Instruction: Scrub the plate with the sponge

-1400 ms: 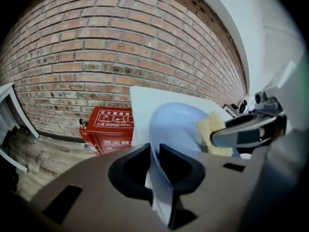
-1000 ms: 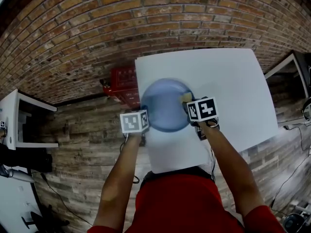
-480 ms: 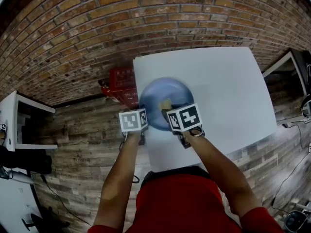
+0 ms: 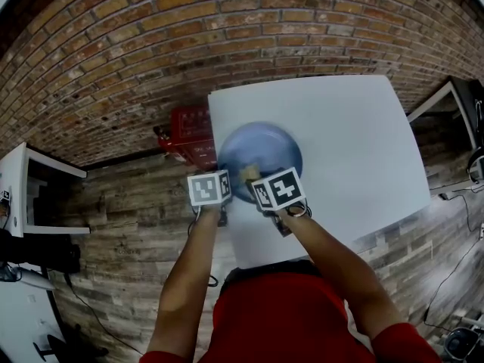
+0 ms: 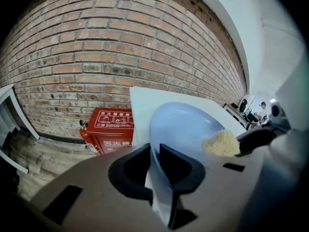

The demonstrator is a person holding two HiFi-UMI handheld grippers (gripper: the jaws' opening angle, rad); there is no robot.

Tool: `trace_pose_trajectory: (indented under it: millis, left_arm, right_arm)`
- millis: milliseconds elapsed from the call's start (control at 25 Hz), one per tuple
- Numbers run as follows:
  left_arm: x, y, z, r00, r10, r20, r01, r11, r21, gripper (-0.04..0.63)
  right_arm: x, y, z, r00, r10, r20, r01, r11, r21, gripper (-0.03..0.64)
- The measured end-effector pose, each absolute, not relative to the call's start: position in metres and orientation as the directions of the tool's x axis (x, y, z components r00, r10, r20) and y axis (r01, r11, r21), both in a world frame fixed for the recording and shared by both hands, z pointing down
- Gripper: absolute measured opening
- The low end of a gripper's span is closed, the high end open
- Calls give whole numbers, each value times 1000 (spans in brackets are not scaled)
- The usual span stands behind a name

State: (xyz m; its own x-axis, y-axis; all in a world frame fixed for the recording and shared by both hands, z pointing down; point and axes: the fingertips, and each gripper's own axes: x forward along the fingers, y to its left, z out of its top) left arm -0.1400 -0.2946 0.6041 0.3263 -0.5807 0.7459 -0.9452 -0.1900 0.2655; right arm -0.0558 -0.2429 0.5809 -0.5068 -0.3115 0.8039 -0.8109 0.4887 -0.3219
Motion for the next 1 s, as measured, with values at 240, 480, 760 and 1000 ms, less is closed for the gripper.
trace_pose_trajectory:
  millis: [240, 480, 760, 1000]
  left_arm:
    - [-141, -295, 605, 324, -582, 746, -946, -196, 257, 66]
    - [-140, -294, 605, 318, -577, 752, -948, -197, 250, 67]
    - [-139, -293, 604, 308, -584, 751, -951, -192, 241, 69]
    - [-139, -290, 593, 305, -623, 721, -952, -195, 234, 140]
  right_arm:
    - [-15, -247, 582, -461, -346, 817, -846, 449, -287, 153]
    - [29, -254, 583, -405, -380, 831, -883, 399, -248, 153]
    - [41, -257, 575, -416, -402, 816, -886, 383, -263, 153]
    - [37, -258, 555, -476, -434, 765, -861, 410, -302, 153]
